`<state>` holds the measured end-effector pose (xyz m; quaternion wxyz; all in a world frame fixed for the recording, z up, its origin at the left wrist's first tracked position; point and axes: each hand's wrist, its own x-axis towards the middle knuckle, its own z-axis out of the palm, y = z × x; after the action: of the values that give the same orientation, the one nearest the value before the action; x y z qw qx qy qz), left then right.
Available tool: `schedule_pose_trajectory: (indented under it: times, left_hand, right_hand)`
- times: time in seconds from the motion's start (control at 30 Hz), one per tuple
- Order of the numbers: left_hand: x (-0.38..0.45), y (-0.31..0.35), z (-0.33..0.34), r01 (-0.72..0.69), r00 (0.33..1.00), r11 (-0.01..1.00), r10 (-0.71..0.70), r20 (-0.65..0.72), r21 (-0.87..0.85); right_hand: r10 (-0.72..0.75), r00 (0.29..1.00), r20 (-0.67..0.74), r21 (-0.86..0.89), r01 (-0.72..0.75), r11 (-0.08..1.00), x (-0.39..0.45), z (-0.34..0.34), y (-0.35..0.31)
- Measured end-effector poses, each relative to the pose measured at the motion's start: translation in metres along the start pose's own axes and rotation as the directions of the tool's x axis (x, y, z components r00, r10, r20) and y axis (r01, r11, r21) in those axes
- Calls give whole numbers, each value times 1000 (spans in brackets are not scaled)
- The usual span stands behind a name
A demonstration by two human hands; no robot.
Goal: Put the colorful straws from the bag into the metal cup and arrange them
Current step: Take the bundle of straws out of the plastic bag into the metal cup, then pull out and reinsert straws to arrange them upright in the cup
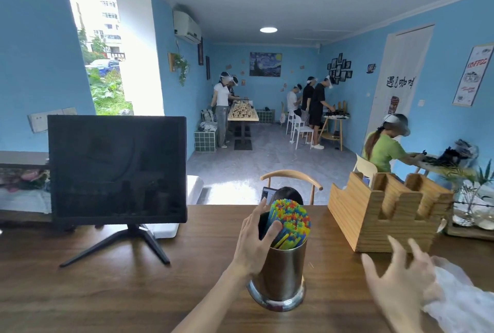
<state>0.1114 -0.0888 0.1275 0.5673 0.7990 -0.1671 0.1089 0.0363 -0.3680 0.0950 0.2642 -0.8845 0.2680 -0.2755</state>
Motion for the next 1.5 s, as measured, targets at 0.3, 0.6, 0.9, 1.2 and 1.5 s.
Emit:
schedule_pose_trajectory:
  times: [0.3,0.6,0.9,1.2,1.5]
  left_hand:
    - [10,11,9,155,984,977,-166,-67,-146]
    - [5,7,24,57,971,994,-34,-237,93]
    - [-5,8,15,74,959,997,-81,-271,-36]
    - [-21,8,-24,137,976,972,-165,-139,-192]
    - [-37,15,-35,151,971,959,-190,-145,-241]
  right_hand:
    - [-286,856,430,742,-155,652,-10,48,-134]
    - [-243,879,410,837,-257,483,-1,69,-142]
    - [-216,881,422,837,-286,466,-24,69,-145]
    - [-270,823,499,840,-384,383,-68,56,-145]
    - [-294,837,461,844,-312,436,-71,53,-161]
